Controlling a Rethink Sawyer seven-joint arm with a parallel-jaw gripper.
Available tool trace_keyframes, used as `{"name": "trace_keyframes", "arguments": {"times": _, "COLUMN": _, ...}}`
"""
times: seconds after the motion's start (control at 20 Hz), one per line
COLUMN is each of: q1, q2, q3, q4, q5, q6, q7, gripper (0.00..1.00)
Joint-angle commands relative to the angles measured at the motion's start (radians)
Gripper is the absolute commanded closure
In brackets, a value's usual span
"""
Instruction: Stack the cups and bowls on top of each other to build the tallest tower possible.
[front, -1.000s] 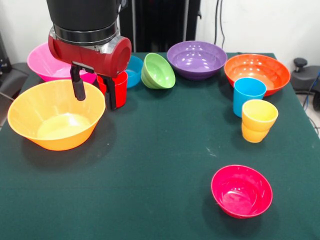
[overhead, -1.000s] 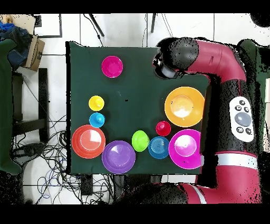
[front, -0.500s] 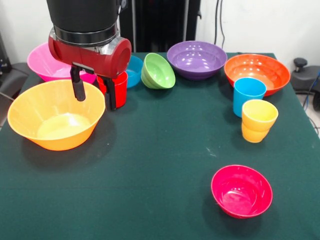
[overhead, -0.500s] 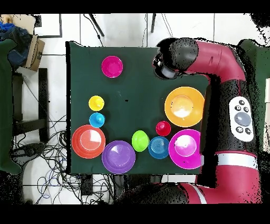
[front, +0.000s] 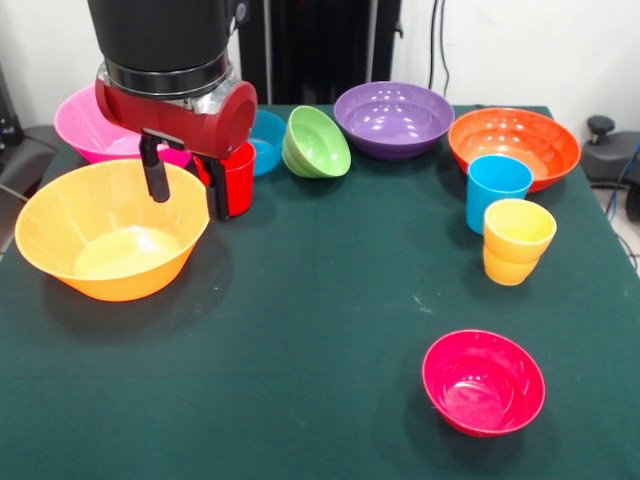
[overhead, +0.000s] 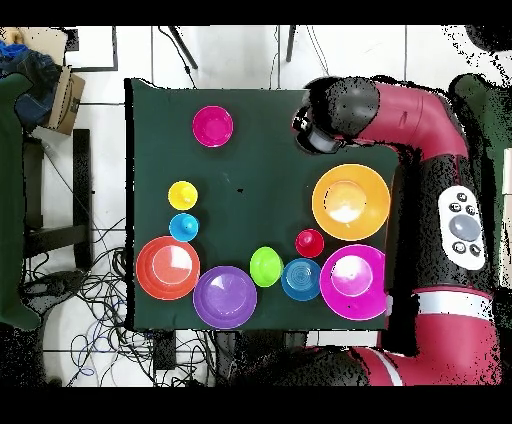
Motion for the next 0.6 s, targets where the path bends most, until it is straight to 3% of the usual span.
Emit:
{"name": "trace_keyframes", "arguments": {"times": 0.05, "q1": -0.018, "q2": 0.043, "q3": 0.075, "q4": 0.111, "q5": -0.075, "q6": -0.067, "q7": -0.295, "gripper": 0.00}}
{"name": "trace_keyframes", "arguments": {"times": 0.6, "q1": -0.027, "q2": 0.047, "q3": 0.083, "q4": 0.116, "q5": -0.094, "q6": -0.077, "q7": -0.305, "gripper": 0.00}}
